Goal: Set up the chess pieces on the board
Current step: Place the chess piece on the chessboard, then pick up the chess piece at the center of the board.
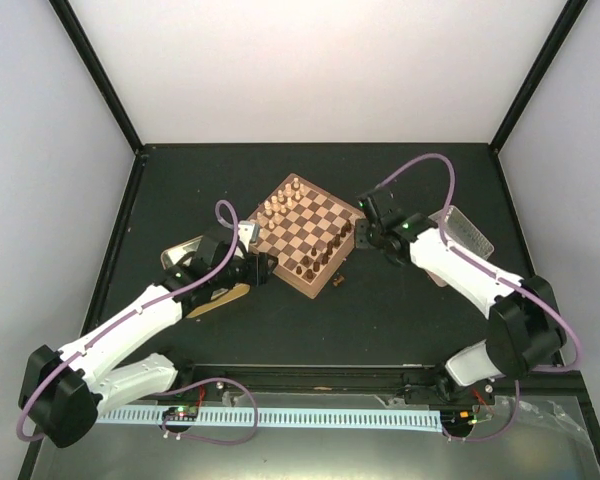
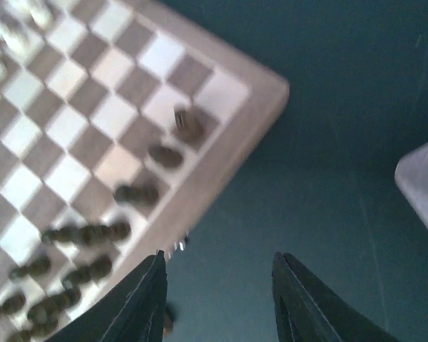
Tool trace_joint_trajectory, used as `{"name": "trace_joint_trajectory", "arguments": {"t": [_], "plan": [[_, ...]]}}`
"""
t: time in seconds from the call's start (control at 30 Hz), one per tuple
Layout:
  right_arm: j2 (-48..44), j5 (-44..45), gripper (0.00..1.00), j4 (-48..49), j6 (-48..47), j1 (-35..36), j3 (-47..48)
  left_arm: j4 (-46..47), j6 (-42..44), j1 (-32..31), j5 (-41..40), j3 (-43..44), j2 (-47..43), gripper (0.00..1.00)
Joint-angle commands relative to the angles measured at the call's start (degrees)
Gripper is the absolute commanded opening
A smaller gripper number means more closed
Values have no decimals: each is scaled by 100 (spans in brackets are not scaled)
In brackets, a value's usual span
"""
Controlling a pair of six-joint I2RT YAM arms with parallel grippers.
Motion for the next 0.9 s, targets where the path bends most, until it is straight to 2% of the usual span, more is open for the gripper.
{"name": "trace_joint_trajectory", "arguments": {"t": [0.0, 0.13, 0.33, 0.47, 0.53, 0.87], "plan": [[-252, -739, 41, 209, 536, 152, -768, 339, -30, -44, -91, 130, 37, 59], [-27, -981, 43, 474, 861, 643, -1059, 335, -68, -38, -134, 121, 70, 59], [635, -947, 44, 670, 1084, 1091, -886, 280, -49, -41, -210, 36, -31, 59], [956, -667, 44, 598, 1106, 1160, -714, 250, -49, -45, -262, -36, -136, 59], [1068, -512, 41, 510, 1141, 1163, -653, 219, -48, -42, -291, -46, -178, 59], [1497, -364, 38, 587, 1228, 1163, -548, 240, -47, -45, -312, -48, -170, 59]]}}
